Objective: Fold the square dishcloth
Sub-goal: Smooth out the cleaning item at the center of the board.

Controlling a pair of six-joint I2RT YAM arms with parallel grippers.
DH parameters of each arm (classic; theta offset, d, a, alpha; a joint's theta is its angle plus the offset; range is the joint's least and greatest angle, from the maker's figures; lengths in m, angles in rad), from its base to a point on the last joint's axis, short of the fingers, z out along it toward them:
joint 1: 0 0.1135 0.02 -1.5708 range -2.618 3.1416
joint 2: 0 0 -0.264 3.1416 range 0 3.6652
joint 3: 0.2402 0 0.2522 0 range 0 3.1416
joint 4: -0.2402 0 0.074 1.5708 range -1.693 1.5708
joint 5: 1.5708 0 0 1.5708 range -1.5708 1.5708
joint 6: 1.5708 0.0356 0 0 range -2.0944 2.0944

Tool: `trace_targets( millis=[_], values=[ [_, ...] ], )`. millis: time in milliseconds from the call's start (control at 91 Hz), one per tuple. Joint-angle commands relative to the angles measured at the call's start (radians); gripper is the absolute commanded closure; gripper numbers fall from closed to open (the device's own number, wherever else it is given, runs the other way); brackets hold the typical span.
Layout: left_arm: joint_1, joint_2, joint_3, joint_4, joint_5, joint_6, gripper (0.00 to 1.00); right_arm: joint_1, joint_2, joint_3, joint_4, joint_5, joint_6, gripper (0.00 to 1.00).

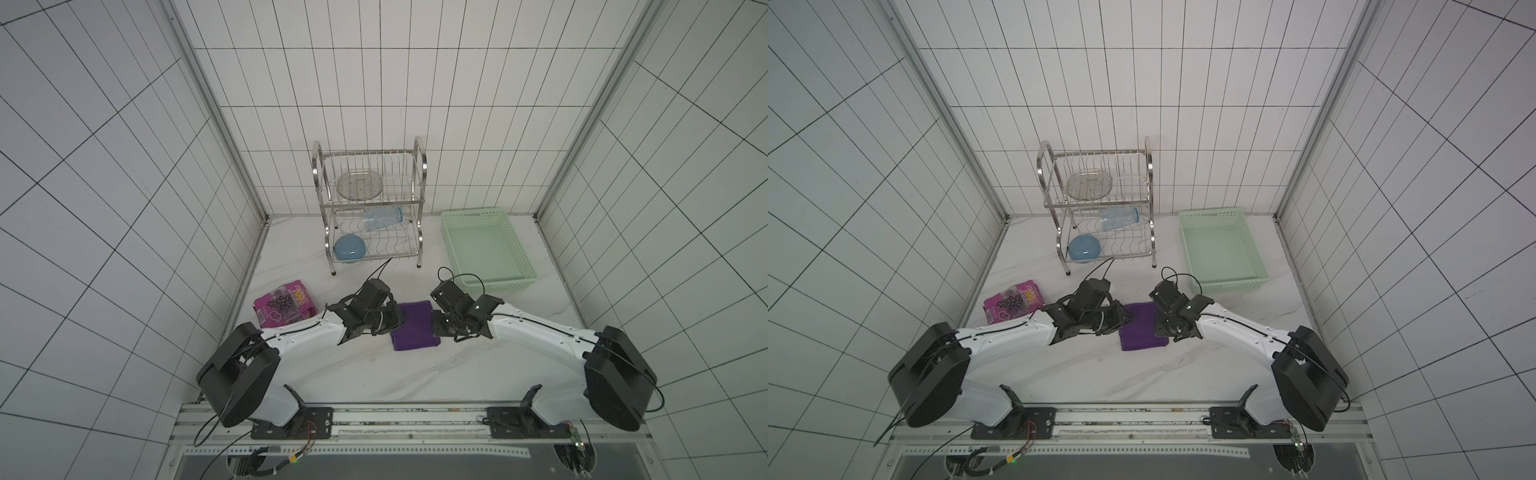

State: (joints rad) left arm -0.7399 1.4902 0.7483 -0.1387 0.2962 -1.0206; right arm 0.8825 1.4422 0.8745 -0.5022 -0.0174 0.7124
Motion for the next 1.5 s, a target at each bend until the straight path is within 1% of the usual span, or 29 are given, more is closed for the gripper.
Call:
trace_targets(
  millis=[0,154,297,484,572,627,748,890,967,1033,1088,1187,1275,1341,1484],
  values=[
    [-0.005,0.057,-0.035,0.057,0.028,0.01,0.75,-0.01,0.039,-0.02,0.058,-0.077,0.025,0.91],
    [-0.004,0.114,-0.085,0.101,0.04,-0.009,0.78,-0.01,0.065,-0.1,0.124,-0.138,0.053,0.92],
    [-0.002,0.149,-0.125,0.125,0.047,-0.026,0.81,-0.014,0.034,-0.173,0.132,-0.142,0.065,0.91],
    [0.009,0.155,-0.155,0.134,0.046,-0.035,0.83,-0.032,-0.006,-0.228,0.135,-0.155,0.071,0.9],
    [0.019,0.139,-0.162,0.126,0.042,-0.032,0.84,-0.04,-0.022,-0.24,0.135,-0.159,0.059,0.86],
    [0.025,0.121,-0.167,0.114,0.039,-0.03,0.84,-0.046,-0.042,-0.243,0.136,-0.162,0.042,0.81],
    [0.033,0.076,-0.167,0.086,0.035,-0.018,0.84,-0.047,-0.127,-0.243,0.123,-0.137,-0.001,0.73],
    [0.03,0.022,-0.14,0.05,0.045,0.004,0.78,-0.05,-0.236,-0.217,0.061,-0.077,-0.034,0.7],
    [0.028,-0.007,-0.111,0.016,0.045,0.02,0.75,-0.06,-0.271,-0.206,0.037,-0.055,-0.034,0.7],
    [0.027,-0.034,-0.086,-0.008,0.038,0.033,0.7,-0.083,-0.283,-0.201,0.035,-0.061,-0.028,0.71],
    [0.025,-0.058,-0.07,-0.022,0.033,0.04,0.69,-0.101,-0.279,-0.197,0.049,-0.076,-0.023,0.73],
    [0.026,-0.078,-0.04,-0.021,0.009,0.049,0.67,-0.132,-0.244,-0.189,0.113,-0.144,-0.013,0.77],
    [0.032,-0.045,-0.002,-0.009,0.004,0.061,0.67,-0.139,-0.187,-0.161,0.182,-0.208,-0.007,0.82],
    [0.038,-0.004,0.025,0.011,-0.001,0.071,0.67,-0.14,-0.137,-0.138,0.222,-0.234,-0.004,0.84],
    [0.078,0.105,0.058,0.07,0.023,0.088,0.7,-0.153,-0.049,-0.102,0.273,-0.253,-0.002,0.86]
  ],
)
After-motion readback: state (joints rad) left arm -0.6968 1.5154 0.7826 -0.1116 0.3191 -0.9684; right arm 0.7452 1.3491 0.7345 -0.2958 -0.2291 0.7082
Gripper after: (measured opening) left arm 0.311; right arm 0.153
